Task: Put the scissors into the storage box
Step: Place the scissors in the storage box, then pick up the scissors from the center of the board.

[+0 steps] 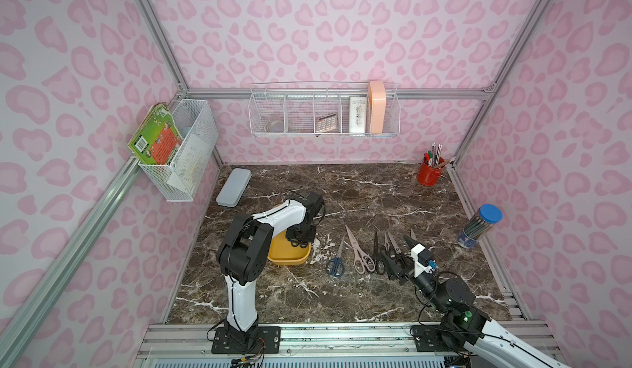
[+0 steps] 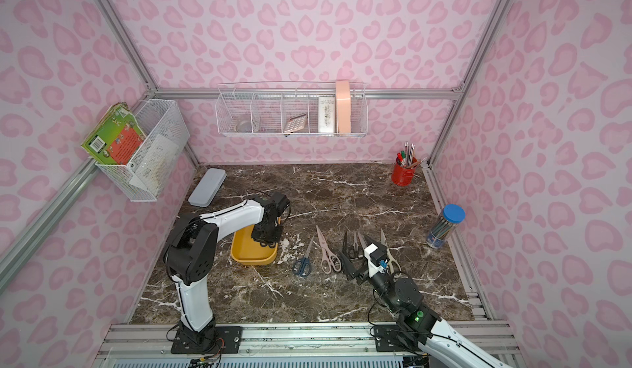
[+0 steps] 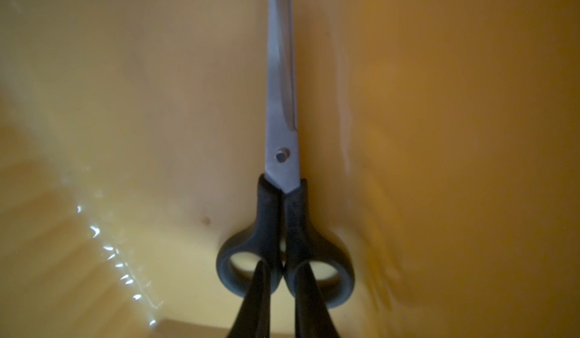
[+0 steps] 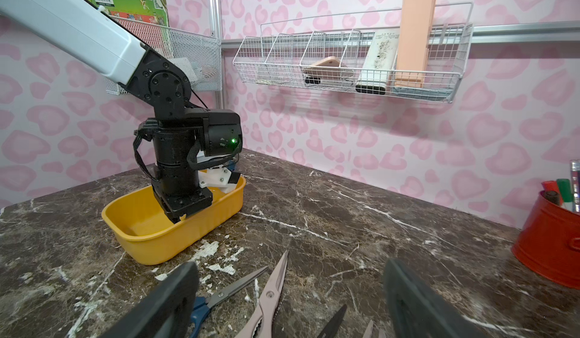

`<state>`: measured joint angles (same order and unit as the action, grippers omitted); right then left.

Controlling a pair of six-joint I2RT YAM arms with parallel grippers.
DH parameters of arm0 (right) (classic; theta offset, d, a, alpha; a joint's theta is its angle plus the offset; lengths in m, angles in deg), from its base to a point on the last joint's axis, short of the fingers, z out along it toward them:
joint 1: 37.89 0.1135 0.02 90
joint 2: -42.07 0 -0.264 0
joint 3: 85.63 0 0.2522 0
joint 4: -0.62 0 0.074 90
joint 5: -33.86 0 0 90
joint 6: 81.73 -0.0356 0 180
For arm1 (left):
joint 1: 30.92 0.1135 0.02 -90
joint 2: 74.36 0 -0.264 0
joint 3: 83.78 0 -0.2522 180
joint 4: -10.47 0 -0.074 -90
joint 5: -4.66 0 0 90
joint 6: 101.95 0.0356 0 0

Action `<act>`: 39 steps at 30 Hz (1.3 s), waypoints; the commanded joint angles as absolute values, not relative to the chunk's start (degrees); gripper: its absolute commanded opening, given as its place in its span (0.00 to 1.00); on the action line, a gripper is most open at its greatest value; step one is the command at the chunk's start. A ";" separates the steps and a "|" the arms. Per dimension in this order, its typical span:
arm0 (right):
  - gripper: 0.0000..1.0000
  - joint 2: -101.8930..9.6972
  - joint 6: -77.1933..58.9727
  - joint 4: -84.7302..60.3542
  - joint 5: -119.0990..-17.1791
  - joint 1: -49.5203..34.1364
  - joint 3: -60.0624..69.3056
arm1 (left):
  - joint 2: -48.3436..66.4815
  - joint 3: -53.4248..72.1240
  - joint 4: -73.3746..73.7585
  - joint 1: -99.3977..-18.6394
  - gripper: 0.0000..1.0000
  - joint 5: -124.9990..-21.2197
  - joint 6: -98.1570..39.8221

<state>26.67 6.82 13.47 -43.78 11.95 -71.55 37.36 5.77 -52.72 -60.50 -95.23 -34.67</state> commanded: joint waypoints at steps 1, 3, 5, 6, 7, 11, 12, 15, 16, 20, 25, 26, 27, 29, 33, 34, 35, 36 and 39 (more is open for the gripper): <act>0.94 27.39 6.96 13.14 -43.48 12.02 -75.63 | 37.41 6.27 -53.01 -61.15 0.00 -93.92 -37.13; 0.94 27.78 6.95 13.06 -43.40 11.99 -75.75 | 36.43 7.39 -52.24 -61.16 0.00 -92.58 -37.90; 0.94 28.07 7.04 12.97 -43.40 11.97 -75.78 | 35.28 8.49 -51.94 -61.33 0.00 -92.79 -38.54; 0.94 28.17 7.04 12.96 -43.40 11.97 -75.82 | 34.71 8.77 -51.80 -61.34 0.00 -92.79 -38.90; 0.94 28.14 7.04 12.96 -43.40 12.02 -75.86 | 34.31 9.06 -51.72 -61.24 0.00 -92.78 -39.15; 0.94 28.15 6.98 12.98 -43.24 11.95 -75.90 | 33.68 8.49 -51.56 -61.16 0.04 -91.91 -39.46; 0.94 28.12 6.96 12.96 -43.22 11.98 -75.87 | 33.51 8.11 -51.67 -61.15 0.11 -91.70 -39.53; 0.94 27.99 6.78 12.96 -42.92 11.98 -75.84 | 31.71 7.36 -51.89 -61.20 0.20 -91.55 -40.34; 0.94 27.80 6.69 12.98 -42.87 12.00 -75.79 | 30.73 6.94 -52.32 -61.18 0.28 -92.01 -40.73; 0.94 25.29 6.69 14.06 -43.39 11.96 -75.47 | 26.20 4.89 -55.23 -61.18 0.41 -94.69 -41.61; 0.94 19.04 6.87 15.97 -44.58 12.02 -74.10 | 19.59 3.45 -58.60 -61.24 0.49 -96.07 -43.23; 0.94 17.71 6.95 16.36 -44.78 11.98 -73.83 | 18.40 3.35 -59.22 -61.45 0.48 -95.44 -43.31; 0.94 16.80 6.96 16.56 -44.94 12.00 -73.59 | 17.27 3.41 -59.85 -61.90 0.45 -95.36 -43.63; 0.94 15.47 7.11 16.65 -45.54 11.98 -73.03 | 14.97 3.94 -60.54 -64.53 0.42 -95.22 -44.34; 0.94 15.15 7.13 16.65 -45.73 11.94 -72.98 | 13.59 5.97 -60.16 -71.76 0.35 -91.45 -46.58; 0.94 15.32 7.12 16.63 -45.60 12.02 -72.99 | 14.04 6.25 -60.14 -73.63 0.34 -90.34 -46.98; 0.93 15.42 7.13 16.58 -45.59 11.99 -72.97 | 14.78 6.26 -60.28 -75.36 0.34 -89.34 -47.33; 0.93 15.64 7.13 16.57 -45.55 11.91 -73.06 | 15.99 5.84 -60.77 -77.08 0.34 -88.51 -48.02; 0.93 16.02 7.13 16.46 -45.33 11.95 -73.15 | 20.34 5.14 -59.48 -81.53 0.35 -86.49 -49.62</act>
